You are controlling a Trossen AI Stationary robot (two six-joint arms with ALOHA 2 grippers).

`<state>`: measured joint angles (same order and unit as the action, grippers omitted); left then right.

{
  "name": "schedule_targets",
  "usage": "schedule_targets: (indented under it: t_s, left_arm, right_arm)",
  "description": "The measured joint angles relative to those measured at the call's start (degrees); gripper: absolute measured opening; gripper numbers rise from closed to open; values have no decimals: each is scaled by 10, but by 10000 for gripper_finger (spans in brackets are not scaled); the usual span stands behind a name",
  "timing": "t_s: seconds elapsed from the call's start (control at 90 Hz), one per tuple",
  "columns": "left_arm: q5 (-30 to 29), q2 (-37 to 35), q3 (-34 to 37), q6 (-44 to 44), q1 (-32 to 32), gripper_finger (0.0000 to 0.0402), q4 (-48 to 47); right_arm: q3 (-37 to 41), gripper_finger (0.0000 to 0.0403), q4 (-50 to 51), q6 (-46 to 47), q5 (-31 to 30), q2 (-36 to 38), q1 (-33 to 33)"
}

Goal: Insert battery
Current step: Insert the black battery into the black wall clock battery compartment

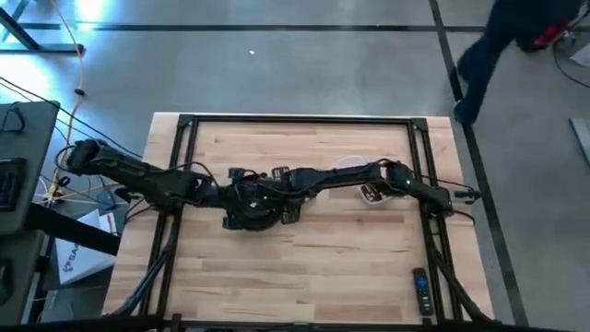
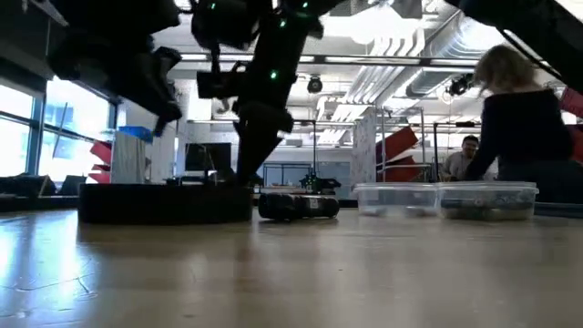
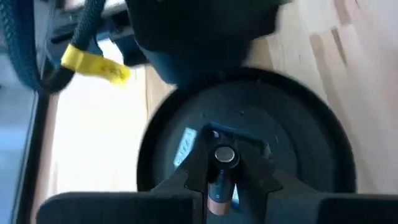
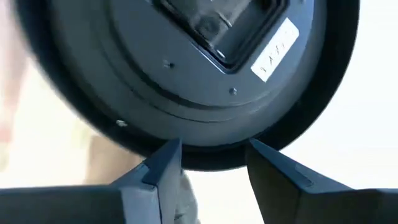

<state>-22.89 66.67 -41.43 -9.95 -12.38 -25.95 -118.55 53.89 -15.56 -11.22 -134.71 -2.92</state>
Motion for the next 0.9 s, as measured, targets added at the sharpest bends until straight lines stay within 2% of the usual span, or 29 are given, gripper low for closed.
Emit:
schedule_targets:
  t_s: [0.156,0.278,0.467,0.611,0.744,0.9]
  left_arm:
    - [4,52,-1,-57,12,27,71]
    - [7,91,-1,-90,22,28,89]
    - [59,129,0,-114,47,27,89]
    - [73,155,0,-142,70,28,98]
    - [74,175,0,-146,93,28,98]
    - [80,183,-2,-148,102,28,99]
  right_arm:
    - [41,118,-11,4,-11,43,-15]
    - [98,101,-28,28,-32,78,-26]
    - [238,74,-153,62,-24,149,-54]
    - [327,55,-256,81,-40,195,-71]
    - [358,44,-283,96,-48,211,-78]
    - [361,43,-287,96,-48,212,-77]
